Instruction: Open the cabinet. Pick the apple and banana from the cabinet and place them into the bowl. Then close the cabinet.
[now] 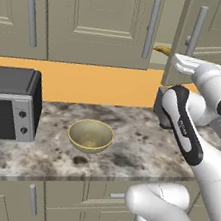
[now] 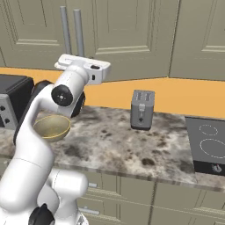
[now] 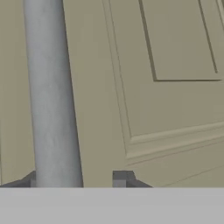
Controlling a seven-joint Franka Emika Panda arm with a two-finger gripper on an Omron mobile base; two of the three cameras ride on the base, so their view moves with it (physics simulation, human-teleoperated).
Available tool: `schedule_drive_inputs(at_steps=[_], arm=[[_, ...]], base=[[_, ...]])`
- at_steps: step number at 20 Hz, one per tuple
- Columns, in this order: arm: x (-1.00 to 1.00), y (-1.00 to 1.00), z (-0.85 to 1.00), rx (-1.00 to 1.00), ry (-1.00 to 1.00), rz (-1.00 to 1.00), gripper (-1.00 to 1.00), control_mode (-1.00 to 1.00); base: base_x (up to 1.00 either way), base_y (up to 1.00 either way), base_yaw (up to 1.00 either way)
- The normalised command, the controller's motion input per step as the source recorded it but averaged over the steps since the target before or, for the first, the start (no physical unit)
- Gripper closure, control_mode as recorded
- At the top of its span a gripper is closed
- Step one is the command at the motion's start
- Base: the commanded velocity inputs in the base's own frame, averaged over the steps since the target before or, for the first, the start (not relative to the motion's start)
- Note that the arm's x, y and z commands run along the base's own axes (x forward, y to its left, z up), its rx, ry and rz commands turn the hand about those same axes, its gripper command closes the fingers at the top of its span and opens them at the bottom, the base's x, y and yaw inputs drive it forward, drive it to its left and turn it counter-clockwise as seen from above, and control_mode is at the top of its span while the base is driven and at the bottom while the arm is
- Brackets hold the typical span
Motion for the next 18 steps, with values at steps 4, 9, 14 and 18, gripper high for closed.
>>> schedule_drive_inputs(at_steps=[4,9,14,18], arm=[[-0.51,-1.0,0.43,0.11,-0.01,0.01,1.0,-1.0],[-0.45,-1.0,0.51,0.1,0.0,0.01,1.0,-1.0],[-0.55,-1.0,0.52,0.1,0.0,0.03,1.0,-1.0],[-0.55,-1.0,0.44,0.12,0.0,0.03,1.0,-1.0]], base=[[0.0,0.0,0.0],[0.0,0.0,0.0],[0.0,0.0,0.0],[0.0,0.0,0.0]])
